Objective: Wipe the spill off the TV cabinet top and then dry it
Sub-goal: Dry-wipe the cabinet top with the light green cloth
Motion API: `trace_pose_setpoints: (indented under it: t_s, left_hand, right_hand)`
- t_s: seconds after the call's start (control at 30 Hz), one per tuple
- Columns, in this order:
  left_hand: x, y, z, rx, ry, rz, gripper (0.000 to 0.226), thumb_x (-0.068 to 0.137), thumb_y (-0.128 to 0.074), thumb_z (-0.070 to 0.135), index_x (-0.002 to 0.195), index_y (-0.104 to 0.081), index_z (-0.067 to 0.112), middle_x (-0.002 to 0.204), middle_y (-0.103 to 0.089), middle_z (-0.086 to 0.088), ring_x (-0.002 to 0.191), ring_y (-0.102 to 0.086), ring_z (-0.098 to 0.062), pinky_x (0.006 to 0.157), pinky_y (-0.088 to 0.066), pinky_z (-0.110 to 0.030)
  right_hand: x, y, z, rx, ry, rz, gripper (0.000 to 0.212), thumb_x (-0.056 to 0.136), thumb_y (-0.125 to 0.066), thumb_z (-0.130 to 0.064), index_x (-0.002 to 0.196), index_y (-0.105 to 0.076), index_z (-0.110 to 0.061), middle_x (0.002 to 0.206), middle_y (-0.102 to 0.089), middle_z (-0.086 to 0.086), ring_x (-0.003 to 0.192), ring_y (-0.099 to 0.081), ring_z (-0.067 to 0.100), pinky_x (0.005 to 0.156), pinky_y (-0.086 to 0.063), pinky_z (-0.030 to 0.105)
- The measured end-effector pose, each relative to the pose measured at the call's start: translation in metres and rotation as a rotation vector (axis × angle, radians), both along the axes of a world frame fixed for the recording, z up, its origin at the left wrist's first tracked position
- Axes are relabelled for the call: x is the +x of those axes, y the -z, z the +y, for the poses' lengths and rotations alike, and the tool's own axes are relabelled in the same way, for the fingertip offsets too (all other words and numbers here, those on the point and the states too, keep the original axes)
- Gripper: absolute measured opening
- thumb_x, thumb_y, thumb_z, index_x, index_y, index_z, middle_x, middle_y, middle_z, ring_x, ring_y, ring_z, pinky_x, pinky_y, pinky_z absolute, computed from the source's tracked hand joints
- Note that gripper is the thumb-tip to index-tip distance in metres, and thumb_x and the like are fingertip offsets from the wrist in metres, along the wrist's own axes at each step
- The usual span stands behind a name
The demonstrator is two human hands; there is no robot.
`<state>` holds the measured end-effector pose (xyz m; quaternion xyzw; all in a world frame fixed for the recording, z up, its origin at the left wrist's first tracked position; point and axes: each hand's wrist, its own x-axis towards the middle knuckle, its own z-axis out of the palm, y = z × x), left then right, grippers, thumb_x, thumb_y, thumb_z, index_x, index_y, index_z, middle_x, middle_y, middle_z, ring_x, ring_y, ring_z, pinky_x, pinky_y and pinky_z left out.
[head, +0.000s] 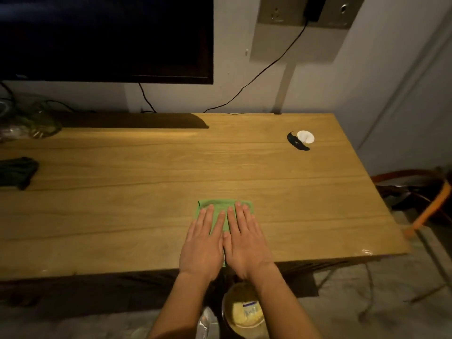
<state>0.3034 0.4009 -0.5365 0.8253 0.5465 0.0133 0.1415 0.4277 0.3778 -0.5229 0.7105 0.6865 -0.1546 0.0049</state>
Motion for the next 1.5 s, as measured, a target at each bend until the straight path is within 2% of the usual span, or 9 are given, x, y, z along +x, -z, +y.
trace_pose_setpoints:
  t_s: [0.23,0.33,0.47,0.67,0.77,0.87,1.17,1.33,1.5]
  left_hand:
    - [0.011,-0.012,-0.067,-0.046,0.012,0.043,0.057,0.103,-0.011,0.040,0.149,0.021,0.029,0.160,0.025,-0.001,0.146,0.026,-0.018,0.122,0.005,-0.037]
    - [0.013,-0.012,-0.068,-0.063,0.014,0.072,0.056,0.102,-0.007,0.041,0.145,0.028,0.029,0.158,0.030,-0.002,0.144,0.030,-0.019,0.122,0.005,-0.040]
    - [0.015,-0.012,-0.050,-0.076,0.035,0.057,0.055,0.099,0.000,0.043,0.145,0.028,0.032,0.156,0.033,0.003,0.141,0.035,-0.015,0.119,0.015,-0.037]
    - [0.040,-0.005,0.028,-0.025,-0.008,-0.002,0.055,0.103,-0.008,0.042,0.151,0.018,0.034,0.158,0.029,0.005,0.142,0.033,-0.012,0.117,0.016,-0.033]
    - [0.054,0.002,0.087,0.016,0.016,0.008,0.055,0.104,-0.009,0.041,0.152,0.016,0.031,0.160,0.026,0.002,0.145,0.028,-0.014,0.120,0.011,-0.035]
    - [0.070,0.006,0.154,0.030,0.019,-0.002,0.055,0.103,-0.008,0.040,0.153,0.012,0.029,0.161,0.022,-0.001,0.147,0.023,-0.016,0.122,0.004,-0.039]
    - [0.118,0.019,0.333,0.089,0.019,-0.010,0.054,0.104,-0.012,0.038,0.156,0.000,0.027,0.164,0.009,-0.004,0.150,0.012,-0.019,0.123,0.000,-0.040]
    - [0.129,0.018,0.365,0.091,0.021,-0.020,0.054,0.104,-0.012,0.038,0.156,-0.005,0.025,0.165,0.003,-0.006,0.151,0.008,-0.020,0.123,0.000,-0.041]
    - [0.125,0.015,0.349,0.089,0.012,-0.026,0.054,0.104,-0.013,0.037,0.156,-0.004,0.025,0.165,0.002,-0.006,0.151,0.007,-0.020,0.123,-0.002,-0.041]
  right_hand:
    - [0.003,-0.009,-0.067,-0.063,0.018,-0.048,0.062,0.101,-0.004,-0.041,0.151,0.019,-0.012,0.156,0.031,0.010,0.141,0.035,0.026,0.119,0.016,0.044]
    - [0.007,-0.009,-0.067,-0.065,0.011,-0.020,0.061,0.101,-0.003,-0.042,0.150,0.021,-0.014,0.155,0.034,0.009,0.140,0.037,0.025,0.116,0.017,0.042]
    - [0.010,-0.004,-0.053,-0.064,0.049,-0.004,0.061,0.099,0.001,-0.042,0.149,0.022,-0.015,0.154,0.036,0.007,0.139,0.039,0.023,0.116,0.017,0.042]
    - [0.036,0.003,0.029,-0.013,0.069,0.019,0.059,0.100,-0.001,-0.041,0.150,0.021,-0.018,0.156,0.033,0.005,0.140,0.037,0.020,0.118,0.017,0.039]
    - [0.052,0.008,0.086,0.021,0.087,0.019,0.059,0.102,-0.005,-0.040,0.152,0.016,-0.018,0.159,0.027,0.005,0.142,0.033,0.018,0.117,0.019,0.036]
    - [0.068,0.010,0.151,0.033,0.079,0.010,0.059,0.102,-0.007,-0.039,0.153,0.013,-0.017,0.160,0.024,0.006,0.145,0.028,0.018,0.120,0.012,0.038]
    - [0.117,0.018,0.330,0.062,0.053,-0.021,0.059,0.103,-0.011,-0.038,0.155,0.005,-0.015,0.163,0.014,0.008,0.149,0.017,0.020,0.121,0.004,0.039]
    - [0.129,0.020,0.363,0.098,0.048,-0.040,0.060,0.103,-0.013,-0.038,0.156,-0.001,-0.013,0.164,0.006,0.009,0.150,0.011,0.021,0.122,0.001,0.040]
    - [0.124,0.018,0.350,0.089,0.047,-0.025,0.059,0.103,-0.014,-0.037,0.156,0.000,-0.013,0.164,0.007,0.009,0.150,0.012,0.021,0.122,0.002,0.039]
